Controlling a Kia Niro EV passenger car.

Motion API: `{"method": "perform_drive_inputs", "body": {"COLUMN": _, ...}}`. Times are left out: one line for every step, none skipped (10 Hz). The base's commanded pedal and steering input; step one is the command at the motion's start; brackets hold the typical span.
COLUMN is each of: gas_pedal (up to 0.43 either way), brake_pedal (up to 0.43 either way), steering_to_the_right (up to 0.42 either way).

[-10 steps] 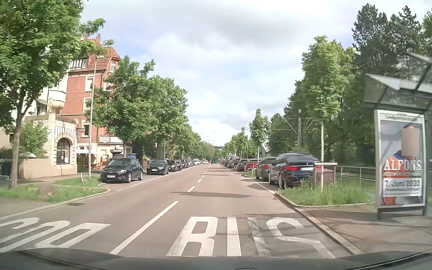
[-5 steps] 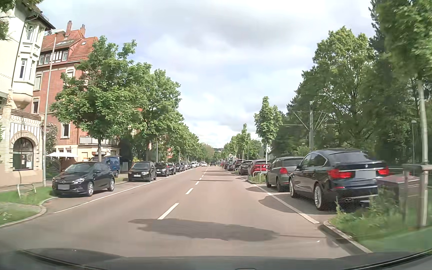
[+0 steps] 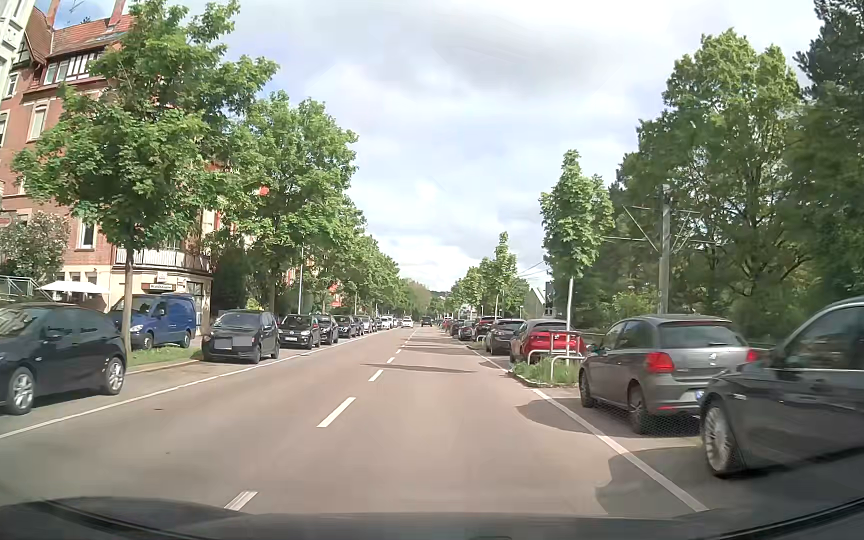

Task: Follow the waypoints while adhering to traffic rules and regulations

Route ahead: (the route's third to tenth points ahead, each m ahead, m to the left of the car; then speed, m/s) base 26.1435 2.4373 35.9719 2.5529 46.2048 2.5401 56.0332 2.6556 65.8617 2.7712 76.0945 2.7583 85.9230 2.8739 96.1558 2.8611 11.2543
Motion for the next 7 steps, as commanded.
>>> {"method": "perform_drive_inputs", "body": {"gas_pedal": 0.047, "brake_pedal": 0.000, "steering_to_the_right": -0.008}}
{"method": "perform_drive_inputs", "body": {"gas_pedal": 0.047, "brake_pedal": 0.000, "steering_to_the_right": -0.008}}
{"method": "perform_drive_inputs", "body": {"gas_pedal": 0.047, "brake_pedal": 0.000, "steering_to_the_right": -0.008}}
{"method": "perform_drive_inputs", "body": {"gas_pedal": 0.047, "brake_pedal": 0.000, "steering_to_the_right": -0.008}}
{"method": "perform_drive_inputs", "body": {"gas_pedal": 0.047, "brake_pedal": 0.000, "steering_to_the_right": -0.008}}
{"method": "perform_drive_inputs", "body": {"gas_pedal": 0.047, "brake_pedal": 0.000, "steering_to_the_right": -0.008}}
{"method": "perform_drive_inputs", "body": {"gas_pedal": 0.047, "brake_pedal": 0.000, "steering_to_the_right": -0.008}}
